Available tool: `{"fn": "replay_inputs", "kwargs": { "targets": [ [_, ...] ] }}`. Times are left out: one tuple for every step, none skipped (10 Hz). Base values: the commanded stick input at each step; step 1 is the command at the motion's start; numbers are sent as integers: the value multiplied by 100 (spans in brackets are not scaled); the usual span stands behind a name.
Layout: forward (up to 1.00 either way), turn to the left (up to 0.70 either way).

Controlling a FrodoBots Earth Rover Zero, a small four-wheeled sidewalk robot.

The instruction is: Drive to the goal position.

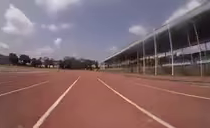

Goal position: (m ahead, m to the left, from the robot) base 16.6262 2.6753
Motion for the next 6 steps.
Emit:
{"fn": "replay_inputs", "kwargs": {
  "targets": [
    [70, 0],
    [70, 0],
    [70, 0],
    [70, 0],
    [70, 0],
    [70, 0]
  ]
}}
